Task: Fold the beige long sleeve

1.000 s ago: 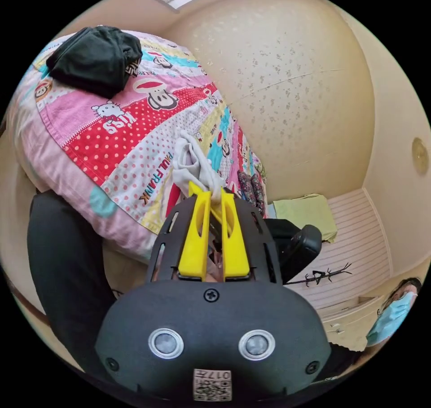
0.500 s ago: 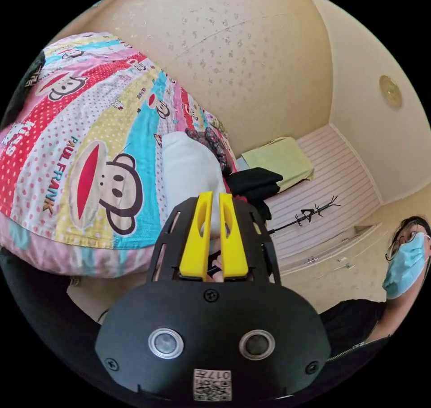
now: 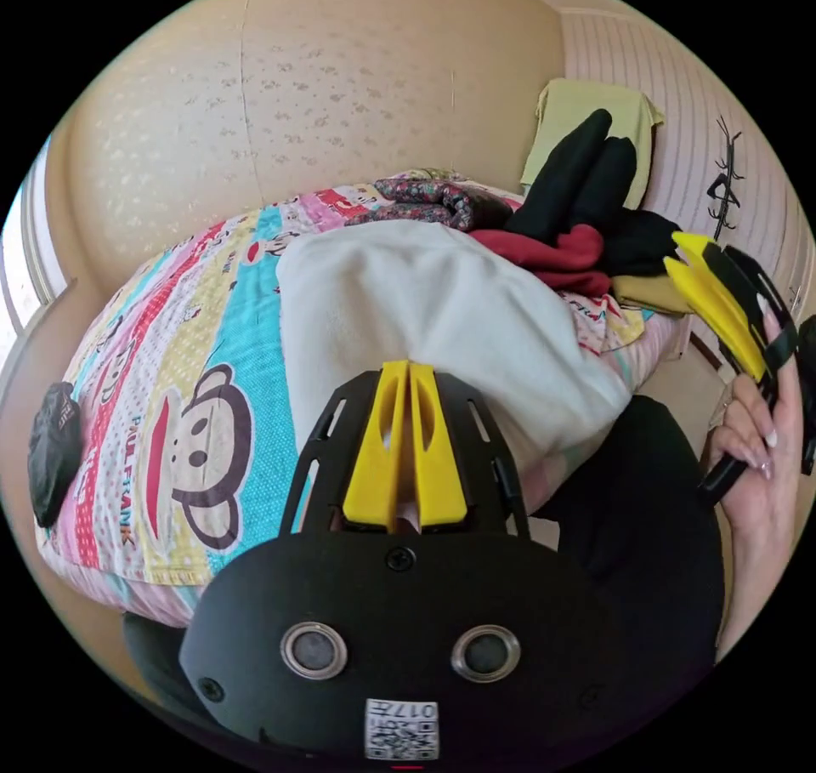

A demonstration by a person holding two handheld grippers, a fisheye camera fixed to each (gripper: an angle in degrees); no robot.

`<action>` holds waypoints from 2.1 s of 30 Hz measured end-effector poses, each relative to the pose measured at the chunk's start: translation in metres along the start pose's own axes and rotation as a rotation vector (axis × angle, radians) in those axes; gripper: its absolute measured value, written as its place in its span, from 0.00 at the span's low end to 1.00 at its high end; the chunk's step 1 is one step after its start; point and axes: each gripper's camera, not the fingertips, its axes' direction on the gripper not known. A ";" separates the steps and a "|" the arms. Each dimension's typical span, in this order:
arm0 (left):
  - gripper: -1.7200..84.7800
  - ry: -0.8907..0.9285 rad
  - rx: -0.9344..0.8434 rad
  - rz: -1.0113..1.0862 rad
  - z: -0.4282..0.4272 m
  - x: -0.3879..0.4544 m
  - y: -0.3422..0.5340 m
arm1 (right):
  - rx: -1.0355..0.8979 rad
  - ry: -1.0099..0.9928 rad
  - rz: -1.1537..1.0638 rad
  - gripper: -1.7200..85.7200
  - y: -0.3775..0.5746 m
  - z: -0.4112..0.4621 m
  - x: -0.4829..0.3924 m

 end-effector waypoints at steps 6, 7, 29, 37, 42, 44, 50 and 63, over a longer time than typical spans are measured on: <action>0.01 0.126 0.026 -0.096 0.005 -0.011 0.015 | -0.616 0.272 -0.392 0.04 -0.020 0.156 -0.043; 0.01 0.117 0.037 -0.082 -0.001 -0.009 0.018 | -0.750 0.439 -0.437 0.04 0.004 0.198 -0.024; 0.12 0.271 0.105 -0.245 -0.032 -0.038 0.123 | -0.453 0.056 -0.451 0.02 0.082 0.097 0.002; 0.14 0.073 0.047 0.023 -0.015 0.017 0.109 | -0.476 -0.134 -0.260 0.02 0.068 0.089 0.043; 0.09 0.014 0.006 0.095 -0.007 0.024 0.098 | -0.486 -0.108 -0.304 0.02 0.067 0.086 0.043; 0.07 -0.036 0.034 0.118 -0.018 0.021 0.093 | -0.497 -0.098 -0.308 0.02 0.065 0.085 0.044; 0.07 0.061 -0.088 0.009 0.016 -0.011 0.087 | -0.521 -0.057 -0.344 0.02 0.065 0.087 0.043; 0.02 0.093 0.228 -0.053 -0.068 -0.036 0.076 | -0.507 -0.082 -0.259 0.02 0.054 0.089 0.061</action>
